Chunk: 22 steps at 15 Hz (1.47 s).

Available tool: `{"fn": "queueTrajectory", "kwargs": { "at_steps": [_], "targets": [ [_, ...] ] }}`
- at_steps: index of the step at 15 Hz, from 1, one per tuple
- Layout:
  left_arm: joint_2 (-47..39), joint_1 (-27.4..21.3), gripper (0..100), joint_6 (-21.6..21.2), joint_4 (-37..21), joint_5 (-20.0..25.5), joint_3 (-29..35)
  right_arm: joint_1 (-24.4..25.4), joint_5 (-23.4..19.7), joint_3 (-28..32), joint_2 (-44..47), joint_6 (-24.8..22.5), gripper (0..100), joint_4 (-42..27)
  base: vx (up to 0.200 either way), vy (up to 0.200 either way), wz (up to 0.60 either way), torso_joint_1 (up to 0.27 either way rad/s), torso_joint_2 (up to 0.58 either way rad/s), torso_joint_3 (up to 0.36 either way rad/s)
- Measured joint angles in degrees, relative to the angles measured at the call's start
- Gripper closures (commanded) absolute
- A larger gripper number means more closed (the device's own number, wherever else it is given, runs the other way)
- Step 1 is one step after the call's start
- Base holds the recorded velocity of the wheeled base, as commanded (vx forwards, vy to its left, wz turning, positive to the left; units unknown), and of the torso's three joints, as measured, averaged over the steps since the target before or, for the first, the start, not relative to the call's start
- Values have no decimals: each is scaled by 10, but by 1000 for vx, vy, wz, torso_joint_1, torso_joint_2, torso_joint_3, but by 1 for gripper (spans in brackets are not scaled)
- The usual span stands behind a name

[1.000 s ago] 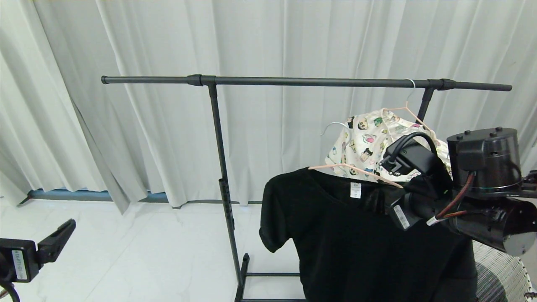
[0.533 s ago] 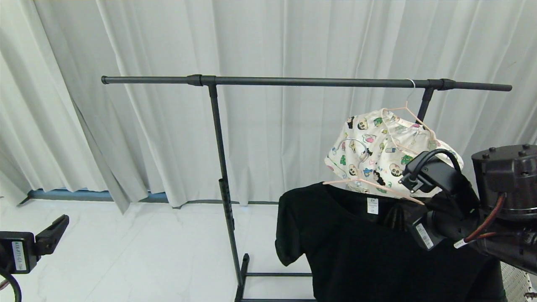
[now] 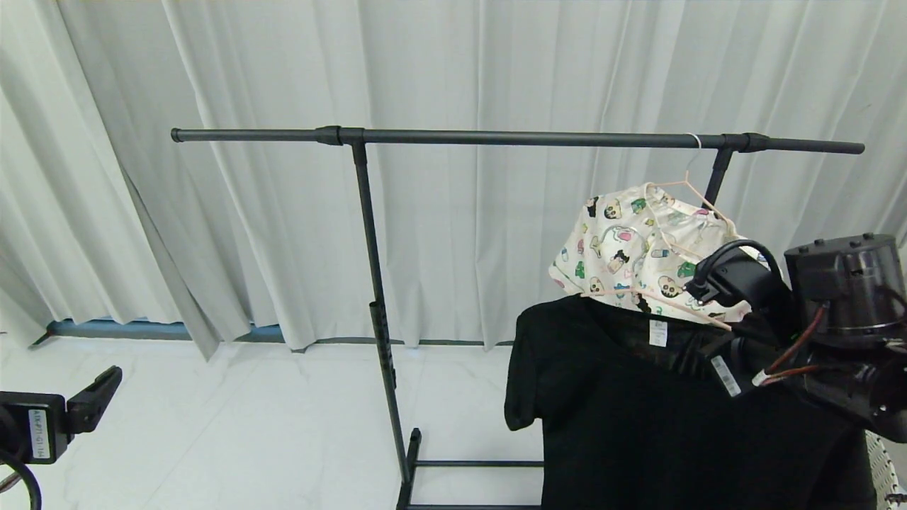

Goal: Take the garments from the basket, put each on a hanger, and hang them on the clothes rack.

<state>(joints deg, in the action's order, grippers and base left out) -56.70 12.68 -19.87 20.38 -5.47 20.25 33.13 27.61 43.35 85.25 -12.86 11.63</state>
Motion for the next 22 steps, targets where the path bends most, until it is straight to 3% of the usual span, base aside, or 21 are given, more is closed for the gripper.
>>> {"fn": "queueTrajectory", "kwargs": {
  "at_steps": [4, 6, 11, 19, 22],
  "targets": [
    [5, -37, 0, -17, 0, 2, -8, -45, 51, 92, 62, 72, 100, 0, 0, 0, 0, 0, 0, 0],
    [8, -69, 0, -17, 0, 2, -11, -74, 58, 139, 89, 80, 100, -1, 0, 0, 0, 0, 0, 0],
    [15, -117, 0, -17, 0, 1, -17, -101, 67, 197, 119, 78, 100, -1, 200, 0, 0, -2, 4, 1],
    [23, -125, 0, -17, 0, 1, -21, -99, 64, 238, 123, 55, 100, 1, 200, 0, 0, 5, 4, 2],
    [29, -126, 0, -16, 0, 2, -29, -97, 63, 260, 132, 47, 100, 1, 0, 0, 0, 0, 0, 0]
  ]
}}
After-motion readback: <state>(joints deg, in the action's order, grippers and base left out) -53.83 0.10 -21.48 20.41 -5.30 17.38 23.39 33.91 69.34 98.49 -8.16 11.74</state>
